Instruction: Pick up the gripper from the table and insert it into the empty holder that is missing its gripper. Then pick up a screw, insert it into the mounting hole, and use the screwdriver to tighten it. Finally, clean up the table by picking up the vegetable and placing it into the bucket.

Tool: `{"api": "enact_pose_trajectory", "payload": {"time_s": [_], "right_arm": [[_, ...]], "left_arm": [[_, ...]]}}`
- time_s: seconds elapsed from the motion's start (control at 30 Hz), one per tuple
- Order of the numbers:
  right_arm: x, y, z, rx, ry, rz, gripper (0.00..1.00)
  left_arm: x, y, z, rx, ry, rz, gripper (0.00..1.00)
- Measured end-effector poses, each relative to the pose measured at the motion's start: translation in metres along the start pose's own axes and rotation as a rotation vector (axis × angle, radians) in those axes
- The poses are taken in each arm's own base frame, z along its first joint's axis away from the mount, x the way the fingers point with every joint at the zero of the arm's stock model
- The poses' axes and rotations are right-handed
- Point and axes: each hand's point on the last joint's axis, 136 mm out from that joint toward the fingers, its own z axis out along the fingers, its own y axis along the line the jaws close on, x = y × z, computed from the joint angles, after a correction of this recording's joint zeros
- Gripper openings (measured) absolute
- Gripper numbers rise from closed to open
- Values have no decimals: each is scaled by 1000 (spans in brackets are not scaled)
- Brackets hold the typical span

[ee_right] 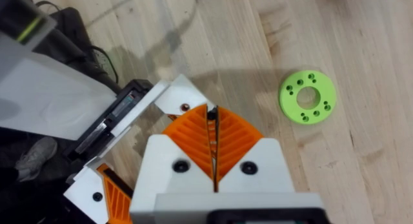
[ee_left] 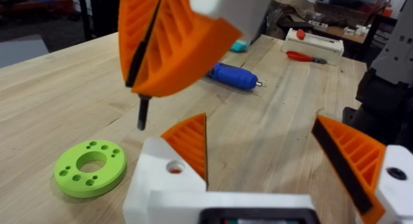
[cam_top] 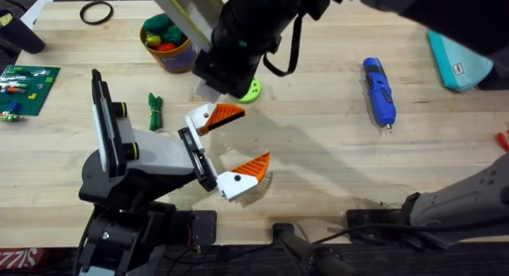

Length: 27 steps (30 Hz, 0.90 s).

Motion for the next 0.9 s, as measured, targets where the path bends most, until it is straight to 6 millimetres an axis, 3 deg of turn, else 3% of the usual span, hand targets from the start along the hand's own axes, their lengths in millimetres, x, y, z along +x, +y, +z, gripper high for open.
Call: {"api": "enact_pose_trajectory", "payload": {"time_s": [0.33, 0.9], "right_arm": [[-13, 11, 2, -6, -43, -26, 4], [-2, 21, 2, -55, 4, 57, 4]], "left_arm": [[0, 0, 0, 0, 1, 0, 986], [0, 0, 0, 0, 1, 0, 986]]}}
